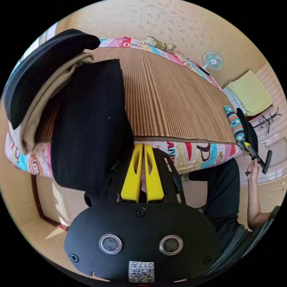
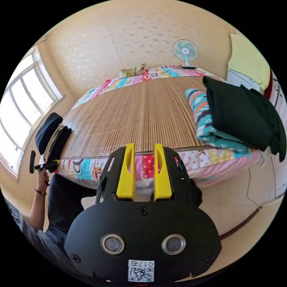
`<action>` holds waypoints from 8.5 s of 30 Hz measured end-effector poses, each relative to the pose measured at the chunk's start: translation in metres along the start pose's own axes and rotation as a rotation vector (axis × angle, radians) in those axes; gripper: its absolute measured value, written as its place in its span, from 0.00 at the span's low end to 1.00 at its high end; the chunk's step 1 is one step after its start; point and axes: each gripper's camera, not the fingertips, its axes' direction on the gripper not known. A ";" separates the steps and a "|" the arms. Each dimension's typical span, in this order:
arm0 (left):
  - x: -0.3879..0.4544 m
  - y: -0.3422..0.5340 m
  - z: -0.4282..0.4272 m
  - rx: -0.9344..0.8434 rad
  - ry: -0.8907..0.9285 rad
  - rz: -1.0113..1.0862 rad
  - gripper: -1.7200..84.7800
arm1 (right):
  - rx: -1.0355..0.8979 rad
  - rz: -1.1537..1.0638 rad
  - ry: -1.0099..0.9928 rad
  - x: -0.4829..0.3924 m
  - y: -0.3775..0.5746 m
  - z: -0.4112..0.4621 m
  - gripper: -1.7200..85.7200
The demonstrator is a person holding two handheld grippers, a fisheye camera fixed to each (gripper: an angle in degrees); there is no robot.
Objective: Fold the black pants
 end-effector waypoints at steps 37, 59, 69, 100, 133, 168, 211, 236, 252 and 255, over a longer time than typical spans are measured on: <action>-0.052 0.067 -0.047 0.321 0.970 0.381 0.01 | -0.132 -0.049 -0.566 -0.073 -0.057 -0.075 0.04; 0.165 -0.077 0.078 -0.075 0.747 0.286 0.16 | -0.457 -0.332 -0.633 -0.291 0.075 -0.008 0.04; 0.136 -0.058 0.101 -0.070 0.865 0.213 0.07 | -0.171 -0.259 -0.264 -0.251 -0.013 -0.087 0.13; 0.009 -0.389 -0.192 0.528 0.536 -0.012 0.21 | 0.137 -0.122 -0.248 -0.264 -0.405 -0.090 0.23; -0.009 -0.378 0.251 -0.024 0.391 -0.019 0.07 | -0.211 -0.147 0.040 -0.231 -0.154 0.330 0.10; 0.030 0.016 0.194 -0.397 0.749 0.293 0.01 | -0.329 -0.202 -0.266 -0.062 -0.037 0.200 0.07; -0.070 -0.080 0.114 -0.208 0.862 0.129 0.07 | -0.343 -0.115 -0.733 0.041 -0.237 0.346 0.21; -0.193 0.006 0.005 0.031 0.751 -0.176 0.06 | -0.068 -0.538 -0.266 -0.452 -0.246 0.401 0.06; -0.198 0.030 0.019 0.050 0.893 -0.123 0.02 | -0.320 -0.581 -0.773 -0.233 -0.051 0.297 0.11; -0.214 0.034 0.006 0.023 0.809 -0.143 0.02 | -0.357 -0.524 -0.863 -0.165 -0.007 0.260 0.11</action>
